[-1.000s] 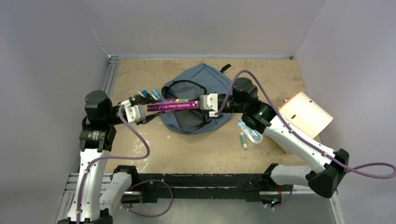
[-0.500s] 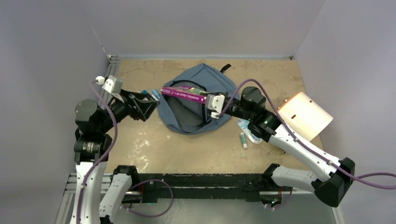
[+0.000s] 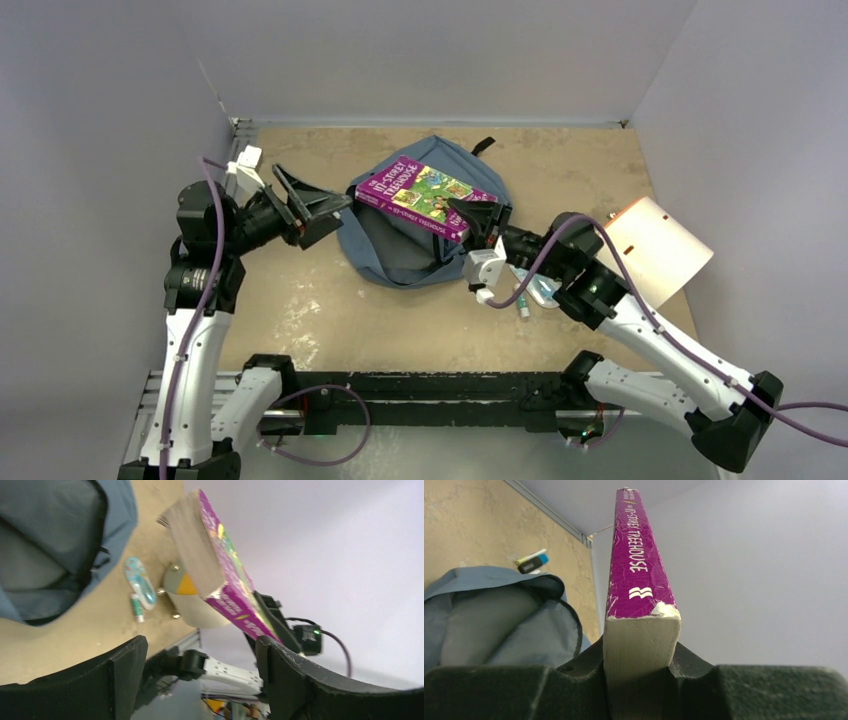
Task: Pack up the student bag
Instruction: Pick up the book from the center of the board.
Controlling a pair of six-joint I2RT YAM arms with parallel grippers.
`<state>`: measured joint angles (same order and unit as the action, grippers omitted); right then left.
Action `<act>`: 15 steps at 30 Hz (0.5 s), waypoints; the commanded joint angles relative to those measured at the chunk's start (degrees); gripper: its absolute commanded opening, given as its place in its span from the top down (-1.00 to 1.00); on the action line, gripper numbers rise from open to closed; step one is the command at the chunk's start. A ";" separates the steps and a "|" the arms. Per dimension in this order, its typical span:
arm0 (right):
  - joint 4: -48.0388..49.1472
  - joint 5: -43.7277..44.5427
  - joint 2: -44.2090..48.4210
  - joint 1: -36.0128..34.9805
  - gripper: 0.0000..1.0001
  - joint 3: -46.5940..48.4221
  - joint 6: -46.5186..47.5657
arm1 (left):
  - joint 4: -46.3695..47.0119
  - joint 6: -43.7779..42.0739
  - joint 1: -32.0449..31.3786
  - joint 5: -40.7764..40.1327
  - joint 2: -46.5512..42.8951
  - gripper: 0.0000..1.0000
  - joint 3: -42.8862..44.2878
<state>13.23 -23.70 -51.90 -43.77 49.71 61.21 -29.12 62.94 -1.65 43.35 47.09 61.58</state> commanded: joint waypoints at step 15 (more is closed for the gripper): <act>13.20 -10.81 0.71 0.04 1.00 2.13 11.35 | 16.91 27.30 -0.03 5.96 -3.20 -0.62 -7.70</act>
<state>17.58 -30.33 -50.28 -43.75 49.15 66.98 -19.51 81.67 -1.65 51.55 45.63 56.12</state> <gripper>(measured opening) 0.290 0.806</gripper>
